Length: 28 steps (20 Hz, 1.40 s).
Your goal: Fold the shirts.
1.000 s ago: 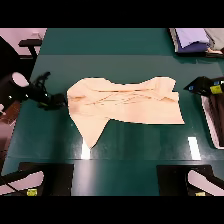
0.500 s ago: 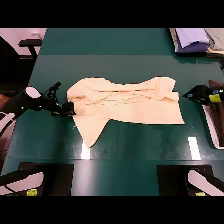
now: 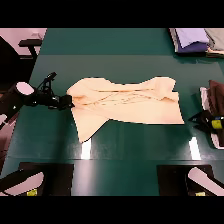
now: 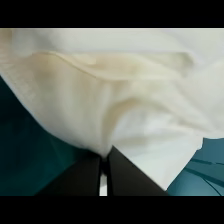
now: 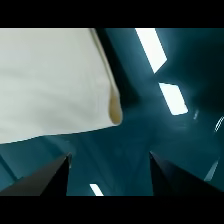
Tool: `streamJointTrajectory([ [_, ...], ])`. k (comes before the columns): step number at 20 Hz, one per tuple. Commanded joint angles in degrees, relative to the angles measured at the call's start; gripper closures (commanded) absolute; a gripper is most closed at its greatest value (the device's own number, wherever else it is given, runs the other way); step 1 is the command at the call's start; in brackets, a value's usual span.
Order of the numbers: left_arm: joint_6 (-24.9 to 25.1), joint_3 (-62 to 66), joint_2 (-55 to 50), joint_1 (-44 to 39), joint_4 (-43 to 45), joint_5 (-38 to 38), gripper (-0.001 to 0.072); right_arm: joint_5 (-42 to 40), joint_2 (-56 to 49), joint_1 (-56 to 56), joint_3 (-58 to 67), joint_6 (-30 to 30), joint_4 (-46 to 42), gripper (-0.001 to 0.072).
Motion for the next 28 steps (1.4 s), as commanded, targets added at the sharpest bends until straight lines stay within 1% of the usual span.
streamJointTrajectory([
  [1,0.1,0.1,0.5,0.0,0.0,0.1,0.0684,-7.0,0.0,-0.8,-6.3,-1.1,4.1,0.0167],
  [3,0.1,0.1,0.5,0.0,0.0,0.1,0.0683,-11.2,0.0,2.4,-6.5,-1.0,5.3,0.0196],
  [5,0.1,0.1,0.5,0.0,0.0,0.1,0.0684,-14.7,-0.5,6.0,-6.4,-0.9,6.6,0.0203],
  [7,0.1,0.1,0.5,0.0,0.0,0.1,0.0683,-15.6,-3.7,9.3,-4.8,-0.8,7.9,0.0209],
  [8,0.1,0.1,0.5,0.0,0.0,0.0,0.0683,-15.6,-5.7,10.7,-3.5,-0.8,7.8,0.0238],
  [10,0.1,0.1,0.5,0.0,0.0,0.0,0.0684,-15.4,-9.6,13.9,-0.2,-0.9,7.7,0.0392],
  [11,0.1,0.1,0.5,0.0,0.1,0.0,0.0684,-15.4,-10.9,15.5,1.2,-0.9,7.6,0.0482],
  [12,0.1,0.1,0.6,0.0,0.5,0.0,0.0684,-15.3,-11.6,16.8,2.5,-0.9,7.5,0.0619],
  [13,0.1,0.2,0.6,0.0,0.7,-0.5,0.0684,-15.3,-11.8,18.2,3.8,-0.9,7.3,0.0694],
  [15,0.1,1.5,2.4,0.0,1.6,-2.7,0.0684,-14.5,-9.8,19.5,7.0,-0.9,7.2,0.0695],
  [18,0.1,8.7,10.1,0.0,4.2,-3.7,0.0684,-11.1,-2.9,18.5,16.1,-0.9,7.4,0.0695],
  [21,0.0,22.3,18.0,0.0,6.3,-3.9,0.0684,-6.5,4.4,16.3,30.6,-0.9,7.4,0.0694],
  [23,-0.1,33.6,21.6,0.0,7.0,-3.9,0.0684,-4.3,8.1,14.8,41.4,-0.9,7.4,0.0695],
  [26,-1.0,52.3,22.6,0.0,7.1,-6.0,0.0685,-2.7,12.1,12.2,55.6,-0.9,7.4,0.0695],
  [28,-2.2,62.5,22.6,0.0,7.1,-7.2,0.0685,0.2,13.8,9.7,64.0,-0.3,7.3,0.0695],
])
